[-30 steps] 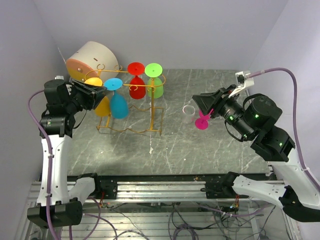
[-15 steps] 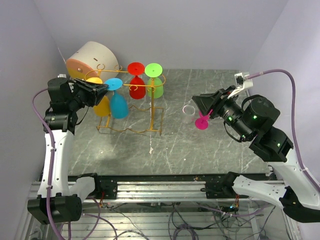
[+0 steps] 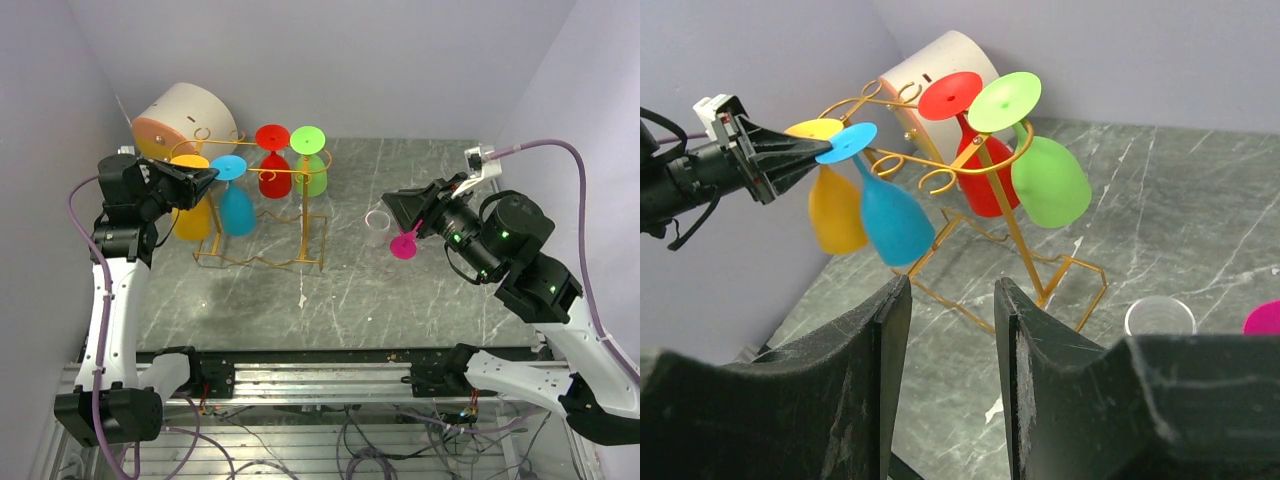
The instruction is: Take the wine glass off the wine glass rack
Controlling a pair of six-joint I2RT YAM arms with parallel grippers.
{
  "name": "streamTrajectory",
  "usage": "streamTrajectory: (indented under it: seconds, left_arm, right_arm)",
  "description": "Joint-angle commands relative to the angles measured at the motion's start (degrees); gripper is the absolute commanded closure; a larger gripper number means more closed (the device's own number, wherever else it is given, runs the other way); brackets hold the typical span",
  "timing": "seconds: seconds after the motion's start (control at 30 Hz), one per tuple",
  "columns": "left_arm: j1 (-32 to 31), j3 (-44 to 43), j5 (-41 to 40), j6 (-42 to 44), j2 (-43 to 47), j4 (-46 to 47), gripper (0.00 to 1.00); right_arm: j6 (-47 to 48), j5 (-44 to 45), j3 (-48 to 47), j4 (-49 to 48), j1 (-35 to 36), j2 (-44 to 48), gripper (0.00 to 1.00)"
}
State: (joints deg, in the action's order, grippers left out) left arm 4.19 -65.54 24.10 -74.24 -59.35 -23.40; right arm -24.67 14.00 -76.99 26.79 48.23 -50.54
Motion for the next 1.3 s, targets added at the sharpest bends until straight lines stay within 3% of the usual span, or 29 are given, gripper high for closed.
streamTrajectory:
  seconds: [0.0,0.2,0.5,0.83,1.27]
  left_arm:
    - [-0.62,0.54,1.36,-0.90,1.74,2.92,0.85]
    - [-0.65,1.45,1.77,-2.87,2.89,4.83,0.93]
    - [-0.63,4.23,3.50,-7.31,4.70,9.24,0.93]
    - [-0.65,4.56,3.50,-6.95,4.53,8.42,0.81]
    - [-0.65,5.40,3.92,-8.02,5.69,8.87,0.90]
  right_arm:
    - [-0.35,0.69,1.16,-2.23,0.17,0.67,0.61]
    - [-0.27,0.59,1.32,-2.62,0.14,0.67,0.62]
    - [-0.22,0.59,1.41,-2.81,0.13,1.06,0.61]
    - [-0.17,1.20,1.41,-2.31,0.11,1.43,0.61]
    - [-0.57,0.95,2.25,-2.83,0.14,1.40,0.60]
